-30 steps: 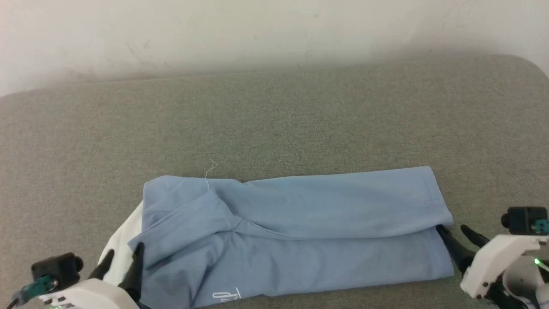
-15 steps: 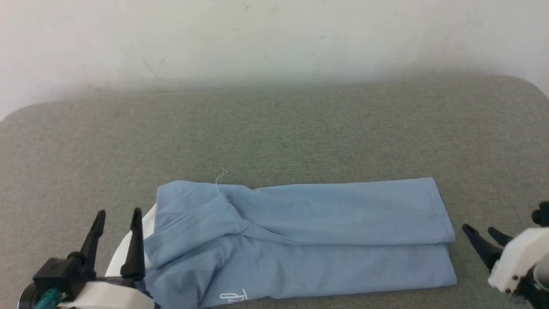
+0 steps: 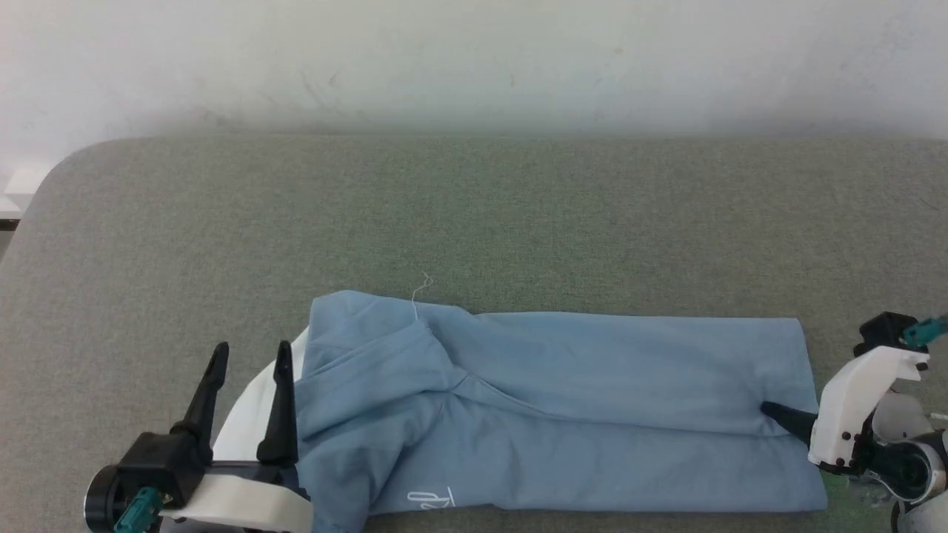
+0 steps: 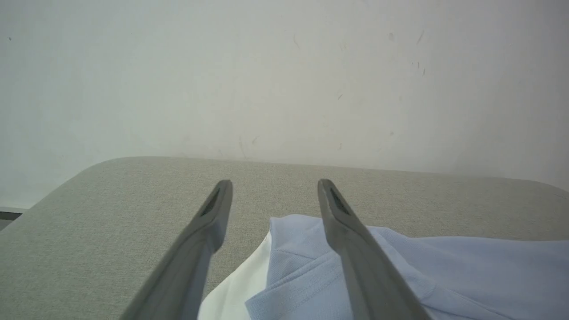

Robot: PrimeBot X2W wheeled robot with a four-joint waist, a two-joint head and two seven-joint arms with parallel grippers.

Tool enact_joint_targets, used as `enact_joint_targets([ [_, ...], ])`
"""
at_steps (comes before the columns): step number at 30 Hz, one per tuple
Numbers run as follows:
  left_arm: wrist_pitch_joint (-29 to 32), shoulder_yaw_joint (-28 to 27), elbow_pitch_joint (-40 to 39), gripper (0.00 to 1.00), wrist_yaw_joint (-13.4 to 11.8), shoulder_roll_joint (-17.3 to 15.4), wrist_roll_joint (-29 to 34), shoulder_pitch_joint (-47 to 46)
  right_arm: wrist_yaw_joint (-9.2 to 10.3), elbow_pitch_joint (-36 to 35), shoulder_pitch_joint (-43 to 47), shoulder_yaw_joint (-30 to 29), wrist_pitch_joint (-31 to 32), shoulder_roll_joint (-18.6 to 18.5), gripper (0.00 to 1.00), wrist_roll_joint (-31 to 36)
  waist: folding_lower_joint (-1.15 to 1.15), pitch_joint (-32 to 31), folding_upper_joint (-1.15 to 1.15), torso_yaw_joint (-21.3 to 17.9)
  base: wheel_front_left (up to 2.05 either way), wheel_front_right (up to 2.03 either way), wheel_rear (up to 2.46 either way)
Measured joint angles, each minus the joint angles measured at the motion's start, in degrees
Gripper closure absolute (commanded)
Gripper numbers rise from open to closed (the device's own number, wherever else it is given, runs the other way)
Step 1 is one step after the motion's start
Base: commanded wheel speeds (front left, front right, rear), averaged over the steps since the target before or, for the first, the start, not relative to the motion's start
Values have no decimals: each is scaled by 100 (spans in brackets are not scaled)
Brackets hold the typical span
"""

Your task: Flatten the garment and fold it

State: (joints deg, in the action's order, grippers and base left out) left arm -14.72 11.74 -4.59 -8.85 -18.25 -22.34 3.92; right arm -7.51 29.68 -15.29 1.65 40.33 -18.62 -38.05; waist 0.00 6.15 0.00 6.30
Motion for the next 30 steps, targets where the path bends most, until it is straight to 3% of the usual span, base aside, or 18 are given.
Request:
enact_joint_targets([
  [1,0,-23,5,0,26,31,40,0,1,34,-37,64,132,-33,100,-49,0,11,0,11,0,0,0],
  [6,0,-98,43,0,98,169,186,1,-2,35,-92,297,445,-55,100,-260,0,-31,0,-22,0,0,0],
  [12,0,-204,63,0,170,210,244,14,-2,-421,148,369,-77,-235,100,-283,1,-137,0,-124,0,0,0],
  [16,0,-281,47,0,175,224,277,72,-7,-672,411,7,-322,-524,100,-245,0,-173,0,-209,0,0,0],
  [23,-1,-318,38,0,177,234,328,100,-4,-587,941,-1157,-452,-899,100,30,1,-171,0,-266,0,0,0],
  [26,0,-325,38,0,178,234,330,103,-3,-703,981,-1537,-377,-793,100,-43,0,-175,0,-267,0,0,0],
  [30,0,-335,51,0,178,241,330,167,-1,-1185,934,-1618,220,-202,100,-776,0,-209,0,-282,0,0,0],
])
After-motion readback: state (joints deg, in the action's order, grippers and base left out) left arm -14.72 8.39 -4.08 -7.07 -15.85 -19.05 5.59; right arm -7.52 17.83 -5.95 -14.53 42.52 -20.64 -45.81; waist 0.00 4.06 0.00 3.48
